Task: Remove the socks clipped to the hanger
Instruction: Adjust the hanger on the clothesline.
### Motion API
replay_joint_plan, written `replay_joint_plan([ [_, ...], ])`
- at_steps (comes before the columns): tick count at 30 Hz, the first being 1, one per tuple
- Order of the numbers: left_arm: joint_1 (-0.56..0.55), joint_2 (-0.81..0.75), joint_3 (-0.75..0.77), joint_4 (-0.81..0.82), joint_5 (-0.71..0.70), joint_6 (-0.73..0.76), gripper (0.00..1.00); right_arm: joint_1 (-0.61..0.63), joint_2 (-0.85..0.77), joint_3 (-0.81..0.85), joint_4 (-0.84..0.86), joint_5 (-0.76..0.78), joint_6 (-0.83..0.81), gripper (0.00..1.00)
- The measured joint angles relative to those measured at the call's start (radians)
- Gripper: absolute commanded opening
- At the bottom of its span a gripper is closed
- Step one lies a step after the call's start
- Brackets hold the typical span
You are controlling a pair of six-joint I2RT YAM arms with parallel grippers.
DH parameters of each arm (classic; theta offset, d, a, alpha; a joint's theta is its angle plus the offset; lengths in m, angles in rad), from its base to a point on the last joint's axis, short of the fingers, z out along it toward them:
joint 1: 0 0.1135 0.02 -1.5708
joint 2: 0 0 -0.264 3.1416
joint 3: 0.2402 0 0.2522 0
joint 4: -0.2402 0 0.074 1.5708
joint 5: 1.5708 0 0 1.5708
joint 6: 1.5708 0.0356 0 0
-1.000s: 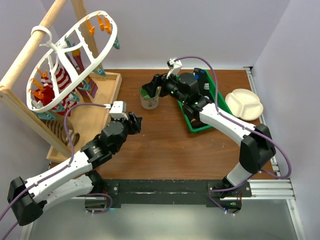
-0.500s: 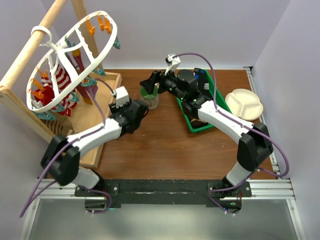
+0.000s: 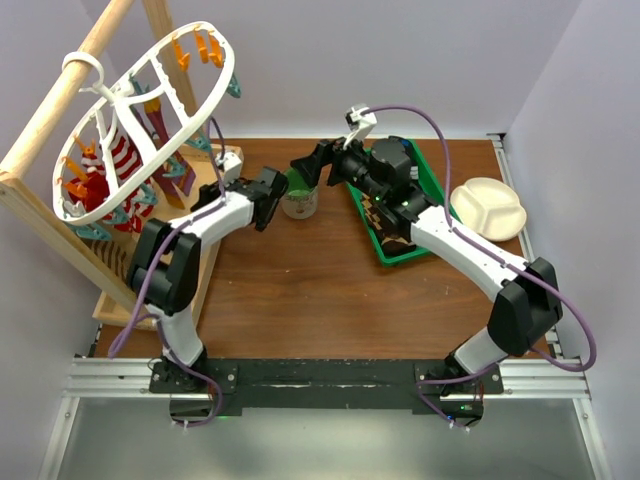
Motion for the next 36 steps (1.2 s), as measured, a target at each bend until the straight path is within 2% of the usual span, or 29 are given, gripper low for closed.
replay_joint_plan([
  [2, 0.013, 0.064, 0.092, -0.191, -0.008, -0.182, 0.89, -0.003, -0.014, -0.003, 0.003, 0.000, 0.000, 0.88],
  [4, 0.024, 0.163, 0.222, -0.386, -0.019, -0.323, 0.91, -0.002, -0.023, -0.013, 0.008, 0.000, 0.000, 0.88],
  [7, 0.030, 0.259, 0.314, -0.515, -0.025, -0.413, 0.94, -0.002, -0.027, -0.036, 0.012, 0.000, 0.001, 0.88],
  [12, 0.031, 0.294, 0.327, -0.654, -0.024, -0.467, 0.99, -0.003, -0.027, -0.063, 0.010, 0.000, 0.000, 0.88],
  [19, 0.031, 0.327, 0.422, -0.694, -0.035, -0.397, 1.00, -0.004, -0.027, -0.063, 0.008, -0.001, 0.000, 0.88],
  [25, 0.031, 0.383, 0.523, -0.701, -0.050, -0.236, 1.00, -0.004, -0.027, -0.063, 0.008, -0.020, 0.001, 0.88],
  [36, 0.032, 0.451, 0.584, -0.704, -0.058, 0.031, 1.00, -0.004, -0.027, -0.063, 0.004, -0.026, 0.000, 0.88],
])
